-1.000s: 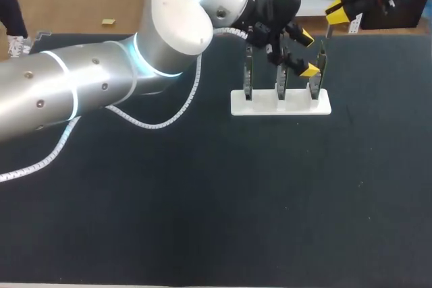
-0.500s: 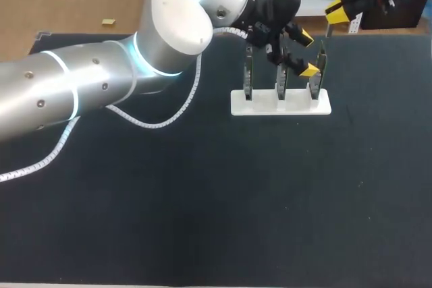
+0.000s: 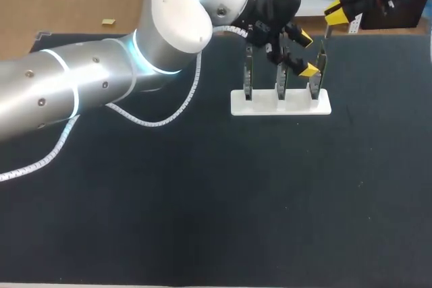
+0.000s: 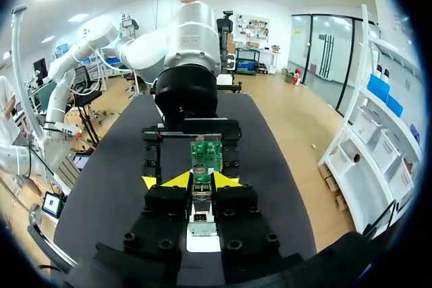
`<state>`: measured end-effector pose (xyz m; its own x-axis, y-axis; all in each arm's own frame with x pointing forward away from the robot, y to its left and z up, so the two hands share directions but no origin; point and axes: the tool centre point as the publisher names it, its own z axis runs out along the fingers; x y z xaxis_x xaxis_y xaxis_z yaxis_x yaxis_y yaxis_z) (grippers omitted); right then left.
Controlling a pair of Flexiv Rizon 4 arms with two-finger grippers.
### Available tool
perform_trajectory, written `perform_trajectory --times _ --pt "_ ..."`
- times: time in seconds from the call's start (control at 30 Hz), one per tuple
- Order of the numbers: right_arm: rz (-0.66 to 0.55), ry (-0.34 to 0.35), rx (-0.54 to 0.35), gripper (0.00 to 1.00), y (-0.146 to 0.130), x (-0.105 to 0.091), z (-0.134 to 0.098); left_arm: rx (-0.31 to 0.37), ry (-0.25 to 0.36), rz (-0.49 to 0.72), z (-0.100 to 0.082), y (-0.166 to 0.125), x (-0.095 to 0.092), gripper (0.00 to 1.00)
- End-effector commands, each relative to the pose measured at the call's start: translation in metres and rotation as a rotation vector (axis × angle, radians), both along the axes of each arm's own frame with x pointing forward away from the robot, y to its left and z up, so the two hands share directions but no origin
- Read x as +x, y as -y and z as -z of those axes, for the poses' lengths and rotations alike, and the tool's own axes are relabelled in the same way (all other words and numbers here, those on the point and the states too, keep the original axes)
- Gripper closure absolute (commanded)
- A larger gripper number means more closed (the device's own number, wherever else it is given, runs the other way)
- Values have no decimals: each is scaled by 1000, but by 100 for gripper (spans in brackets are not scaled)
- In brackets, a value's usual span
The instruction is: Pick up the optical module with the left hand, and insert it into the network port with the right hand.
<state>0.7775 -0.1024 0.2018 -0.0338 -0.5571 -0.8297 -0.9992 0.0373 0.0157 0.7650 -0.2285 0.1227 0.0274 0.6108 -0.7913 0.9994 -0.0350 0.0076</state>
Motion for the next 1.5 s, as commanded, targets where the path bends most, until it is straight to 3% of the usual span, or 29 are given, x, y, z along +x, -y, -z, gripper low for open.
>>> perform_trajectory --times 0.03,1.5 --pt "-15 -4 5 100 1 2 2 6 -3 2 -1 2 2 0" --pt "-52 -36 -23 100 -5 0 24 6 -3 2 -1 2 2 0"
